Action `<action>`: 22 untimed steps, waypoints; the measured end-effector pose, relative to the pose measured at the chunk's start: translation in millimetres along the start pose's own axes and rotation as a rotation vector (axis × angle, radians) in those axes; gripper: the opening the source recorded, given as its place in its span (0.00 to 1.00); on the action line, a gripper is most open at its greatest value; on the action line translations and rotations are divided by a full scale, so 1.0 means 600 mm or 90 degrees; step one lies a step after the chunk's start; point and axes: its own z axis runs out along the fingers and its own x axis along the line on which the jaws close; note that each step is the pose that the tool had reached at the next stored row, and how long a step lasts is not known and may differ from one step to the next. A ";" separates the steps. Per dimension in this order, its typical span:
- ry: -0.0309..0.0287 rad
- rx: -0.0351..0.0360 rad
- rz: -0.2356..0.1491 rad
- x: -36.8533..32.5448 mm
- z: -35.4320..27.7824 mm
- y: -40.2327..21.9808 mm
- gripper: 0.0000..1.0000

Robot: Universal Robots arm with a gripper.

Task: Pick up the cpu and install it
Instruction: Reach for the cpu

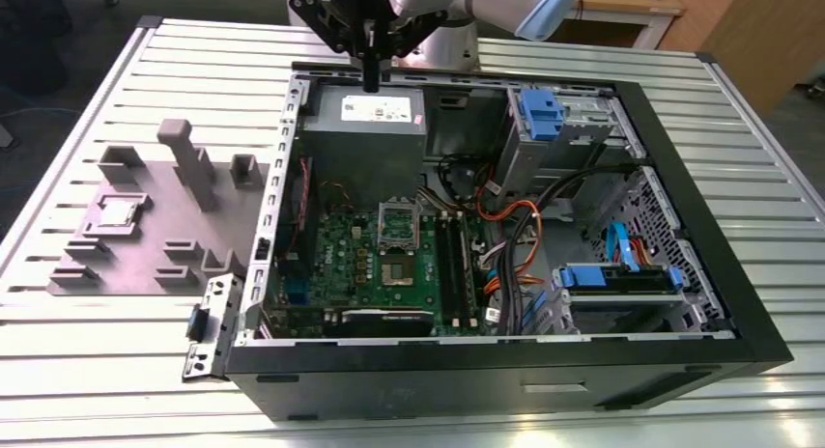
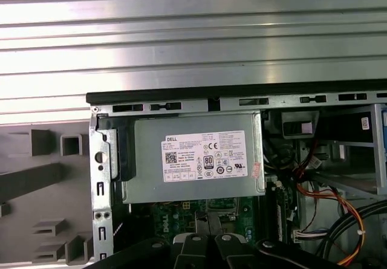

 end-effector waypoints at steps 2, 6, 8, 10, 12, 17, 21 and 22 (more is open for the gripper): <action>0.0000 0.0000 0.000 0.001 0.000 0.000 0.11; 0.0000 0.0000 0.000 0.007 0.000 -0.001 0.11; 0.0000 0.0000 0.000 0.010 0.000 -0.001 0.11; 0.0000 0.0000 0.000 0.013 0.000 -0.001 0.11; 0.0001 0.0001 0.000 0.015 0.000 -0.001 0.11; 0.0000 0.0001 0.000 0.018 0.000 -0.001 0.11; 0.0000 0.0001 0.000 0.021 0.001 -0.002 0.11; 0.0000 0.0001 0.000 0.021 0.001 -0.002 0.11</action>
